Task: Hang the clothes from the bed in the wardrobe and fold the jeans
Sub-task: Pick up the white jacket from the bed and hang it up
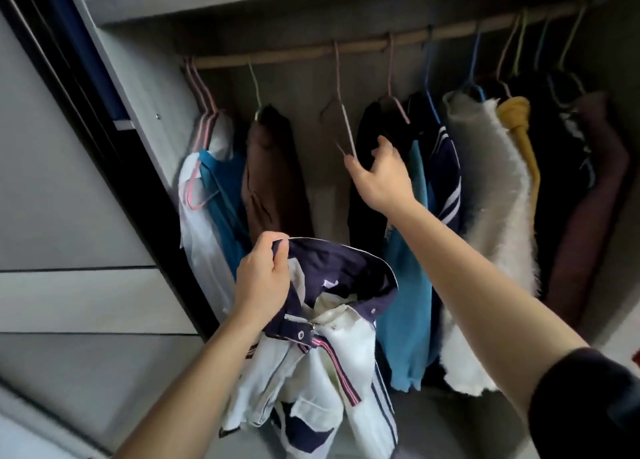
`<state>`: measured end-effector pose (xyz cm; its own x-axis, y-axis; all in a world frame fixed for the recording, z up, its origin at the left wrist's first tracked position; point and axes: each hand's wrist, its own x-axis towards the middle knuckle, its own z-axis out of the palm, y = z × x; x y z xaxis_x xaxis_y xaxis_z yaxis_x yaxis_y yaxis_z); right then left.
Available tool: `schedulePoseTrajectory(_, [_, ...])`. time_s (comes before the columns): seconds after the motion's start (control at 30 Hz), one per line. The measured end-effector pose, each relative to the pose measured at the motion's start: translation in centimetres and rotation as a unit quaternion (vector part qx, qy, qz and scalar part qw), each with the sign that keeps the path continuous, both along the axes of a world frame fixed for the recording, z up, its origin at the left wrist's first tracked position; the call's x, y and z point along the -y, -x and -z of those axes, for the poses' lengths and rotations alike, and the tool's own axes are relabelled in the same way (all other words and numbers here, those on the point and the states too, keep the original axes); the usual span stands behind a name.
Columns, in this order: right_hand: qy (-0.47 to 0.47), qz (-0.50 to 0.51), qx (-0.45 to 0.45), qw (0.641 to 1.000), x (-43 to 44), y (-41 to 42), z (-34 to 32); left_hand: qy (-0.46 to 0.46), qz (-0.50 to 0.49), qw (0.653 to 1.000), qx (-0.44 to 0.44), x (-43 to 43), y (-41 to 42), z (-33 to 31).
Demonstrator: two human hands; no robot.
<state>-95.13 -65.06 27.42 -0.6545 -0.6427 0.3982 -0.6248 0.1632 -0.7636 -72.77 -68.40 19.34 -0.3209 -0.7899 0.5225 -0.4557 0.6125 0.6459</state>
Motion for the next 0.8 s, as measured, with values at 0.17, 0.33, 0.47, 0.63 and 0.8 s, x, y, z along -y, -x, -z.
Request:
schedulePoseTrajectory(0.17, [0.012,0.064,-0.012,0.998,3.6,-1.4,-1.9,0.018,0.088,0.996,-0.007,5.0,-0.7,0.1])
schedulePoseTrajectory(0.33, [-0.040,0.122,0.030,0.991,7.3,-3.2,-2.6,-0.019,0.154,0.988,-0.016,8.8,-1.1,0.2])
schedulePoseTrajectory(0.47, [-0.040,0.061,0.165,0.984,9.6,-4.2,-1.9,-0.039,0.191,0.980,-0.022,10.5,-1.7,0.9])
schedulePoseTrajectory(0.63, [0.043,-0.029,0.342,0.938,11.9,-5.6,-1.9,-0.054,0.206,0.977,-0.012,12.0,-2.7,1.6])
schedulePoseTrajectory(0.8, [0.151,0.030,0.384,0.910,12.9,-6.7,-2.9,-0.046,0.193,0.980,-0.005,12.4,-3.3,1.8])
